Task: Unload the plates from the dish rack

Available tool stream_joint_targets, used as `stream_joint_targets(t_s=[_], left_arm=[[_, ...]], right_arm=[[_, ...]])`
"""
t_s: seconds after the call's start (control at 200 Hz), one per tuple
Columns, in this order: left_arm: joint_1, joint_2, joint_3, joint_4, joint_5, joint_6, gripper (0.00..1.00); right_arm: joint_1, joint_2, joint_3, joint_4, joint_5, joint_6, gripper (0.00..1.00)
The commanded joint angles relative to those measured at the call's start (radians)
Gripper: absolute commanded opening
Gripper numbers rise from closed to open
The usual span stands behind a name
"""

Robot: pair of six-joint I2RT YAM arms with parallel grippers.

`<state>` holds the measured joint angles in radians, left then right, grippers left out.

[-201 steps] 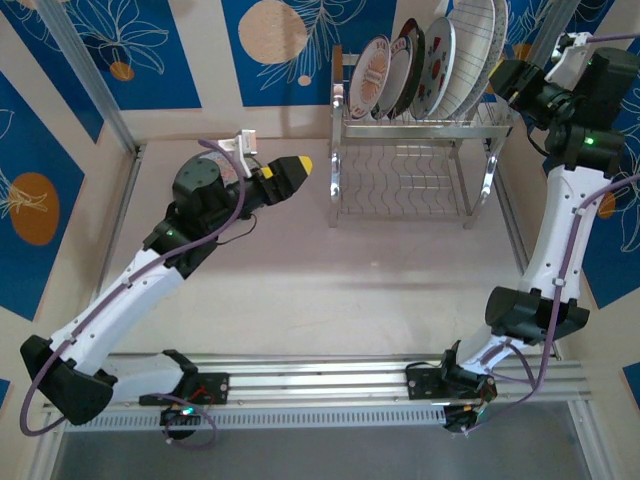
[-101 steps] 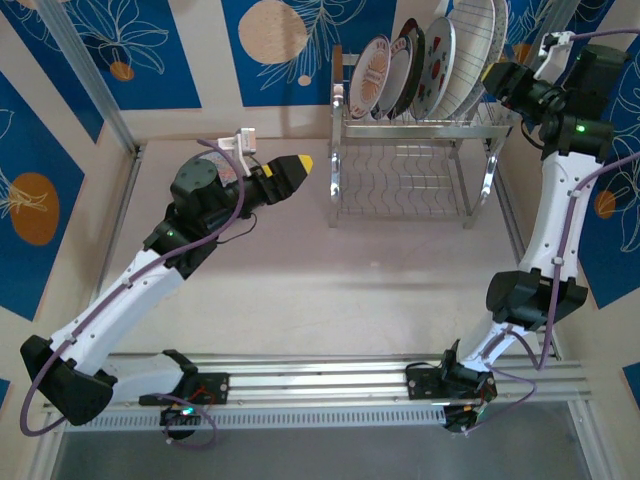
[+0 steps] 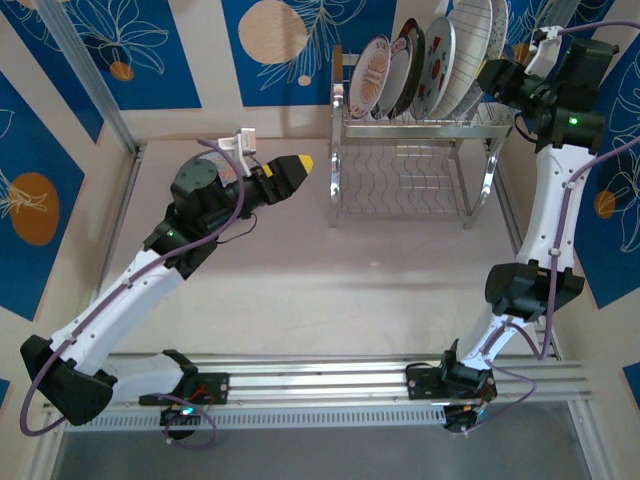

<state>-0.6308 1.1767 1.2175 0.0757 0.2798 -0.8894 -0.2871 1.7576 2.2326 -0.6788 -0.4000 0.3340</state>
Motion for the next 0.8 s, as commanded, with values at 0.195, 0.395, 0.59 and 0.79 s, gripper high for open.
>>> stream_joint_targets(t_s=[0.195, 0.395, 0.59, 0.79], left_arm=[[-0.009, -0.014, -0.001, 0.044, 0.012, -0.014, 0.86], [-0.009, -0.011, 0.006, 0.044, 0.012, -0.014, 0.86], [-0.008, -0.015, 0.005, 0.041, 0.007, -0.011, 0.86], [-0.01, -0.016, 0.005, 0.042, 0.006, -0.013, 0.86]], right_arm=[[0.006, 0.023, 0.028, -0.034, 0.02, -0.036, 0.36], [0.023, 0.03, 0.029, -0.044, 0.058, -0.037, 0.32], [0.059, 0.019, 0.036, -0.056, 0.142, -0.043, 0.21], [0.099, 0.003, 0.063, -0.073, 0.273, -0.012, 0.1]])
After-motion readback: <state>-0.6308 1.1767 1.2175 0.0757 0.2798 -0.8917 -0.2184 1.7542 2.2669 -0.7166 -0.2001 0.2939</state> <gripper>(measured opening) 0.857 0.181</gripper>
